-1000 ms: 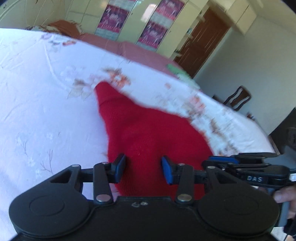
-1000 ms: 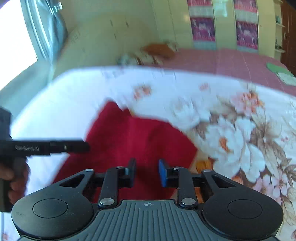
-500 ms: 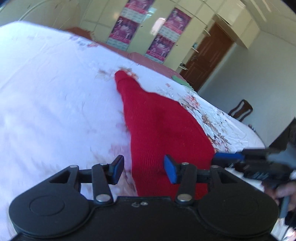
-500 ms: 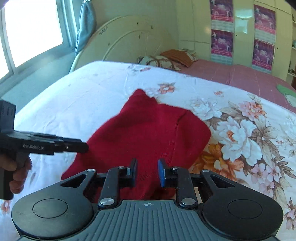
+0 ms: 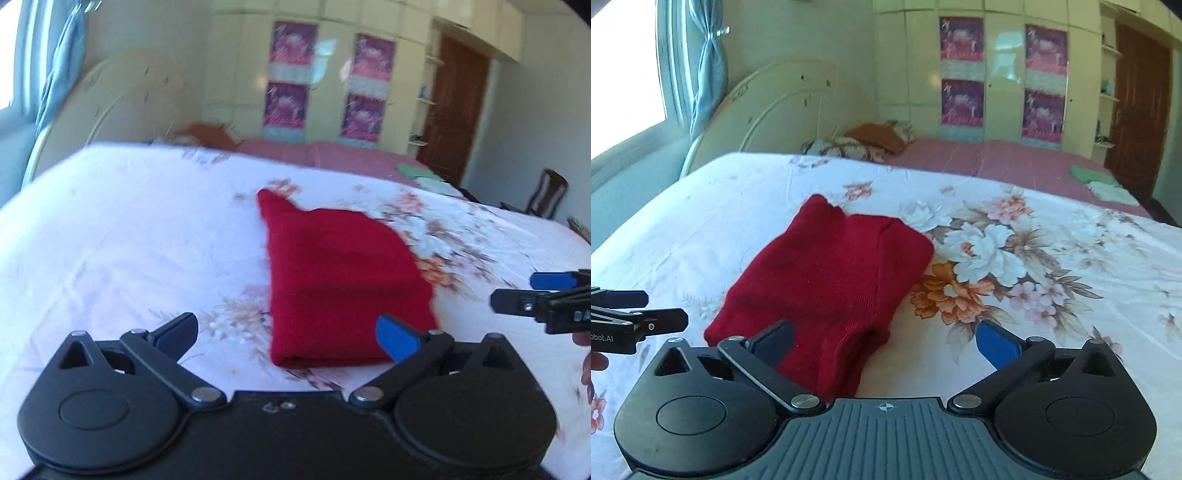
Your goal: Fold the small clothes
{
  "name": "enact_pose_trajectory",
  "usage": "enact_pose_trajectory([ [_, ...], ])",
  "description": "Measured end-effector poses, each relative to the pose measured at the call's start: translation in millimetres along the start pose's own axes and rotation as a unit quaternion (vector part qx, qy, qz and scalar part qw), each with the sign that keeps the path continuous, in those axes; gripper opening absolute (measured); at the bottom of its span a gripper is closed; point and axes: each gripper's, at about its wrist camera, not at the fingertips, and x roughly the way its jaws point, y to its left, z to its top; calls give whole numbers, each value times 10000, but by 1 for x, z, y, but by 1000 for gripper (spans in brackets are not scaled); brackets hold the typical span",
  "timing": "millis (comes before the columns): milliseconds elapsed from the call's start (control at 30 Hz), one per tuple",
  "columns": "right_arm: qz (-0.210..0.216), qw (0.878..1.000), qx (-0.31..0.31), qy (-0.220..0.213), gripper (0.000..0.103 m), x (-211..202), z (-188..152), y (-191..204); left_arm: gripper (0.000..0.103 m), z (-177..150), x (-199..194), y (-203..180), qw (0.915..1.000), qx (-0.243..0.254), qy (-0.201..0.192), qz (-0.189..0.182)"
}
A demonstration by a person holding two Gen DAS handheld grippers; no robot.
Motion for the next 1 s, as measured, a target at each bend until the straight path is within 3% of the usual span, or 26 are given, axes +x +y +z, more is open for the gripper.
enact_pose_trajectory([
  [100, -97, 9998, 164, 32, 103, -33, -21, 4, 103, -13, -37, -24, 9997, 227, -29, 49],
  [333, -281, 9994, 180, -25, 103, -123, -66, 33, 103, -45, -120, -43, 9997, -112, -88, -203],
  [600, -442, 9981, 158, -391, 103, -226, -96, 67, 103, -62, -213, -68, 9979, 50, -531, -379],
  [1000, -609, 9940, 184, -886, 103, -304, -112, 85, 103, -69, -262, -98, 9939, 291, -917, -545],
])
